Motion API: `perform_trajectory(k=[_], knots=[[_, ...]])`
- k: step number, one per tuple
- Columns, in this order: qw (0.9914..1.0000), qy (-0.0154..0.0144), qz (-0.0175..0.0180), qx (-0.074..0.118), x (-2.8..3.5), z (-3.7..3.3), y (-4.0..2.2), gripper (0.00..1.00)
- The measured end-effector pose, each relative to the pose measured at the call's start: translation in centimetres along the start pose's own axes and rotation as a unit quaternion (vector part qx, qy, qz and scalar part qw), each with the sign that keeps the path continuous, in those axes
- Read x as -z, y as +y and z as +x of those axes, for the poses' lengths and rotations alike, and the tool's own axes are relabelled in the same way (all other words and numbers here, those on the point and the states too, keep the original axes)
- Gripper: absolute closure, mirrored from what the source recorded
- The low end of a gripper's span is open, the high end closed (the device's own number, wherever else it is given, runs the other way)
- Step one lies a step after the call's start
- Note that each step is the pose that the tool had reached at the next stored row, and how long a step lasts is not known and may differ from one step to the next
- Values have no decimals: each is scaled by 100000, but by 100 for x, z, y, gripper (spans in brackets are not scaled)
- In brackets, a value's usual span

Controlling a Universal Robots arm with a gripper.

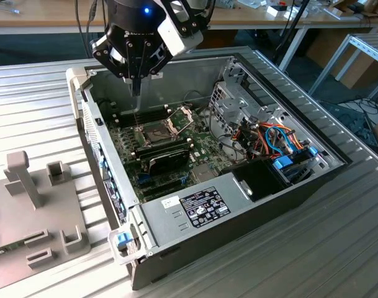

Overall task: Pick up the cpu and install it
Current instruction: 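Reach for the cpu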

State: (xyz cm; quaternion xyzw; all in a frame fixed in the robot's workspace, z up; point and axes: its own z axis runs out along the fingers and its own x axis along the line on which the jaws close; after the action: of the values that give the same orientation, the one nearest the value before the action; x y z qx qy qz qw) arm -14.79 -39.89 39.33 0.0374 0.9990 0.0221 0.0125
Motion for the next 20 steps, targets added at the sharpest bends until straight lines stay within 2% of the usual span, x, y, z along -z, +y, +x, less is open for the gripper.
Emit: perform_trajectory(k=[20], knots=[[100000,2,-1,-1,2,78,-6,89]])
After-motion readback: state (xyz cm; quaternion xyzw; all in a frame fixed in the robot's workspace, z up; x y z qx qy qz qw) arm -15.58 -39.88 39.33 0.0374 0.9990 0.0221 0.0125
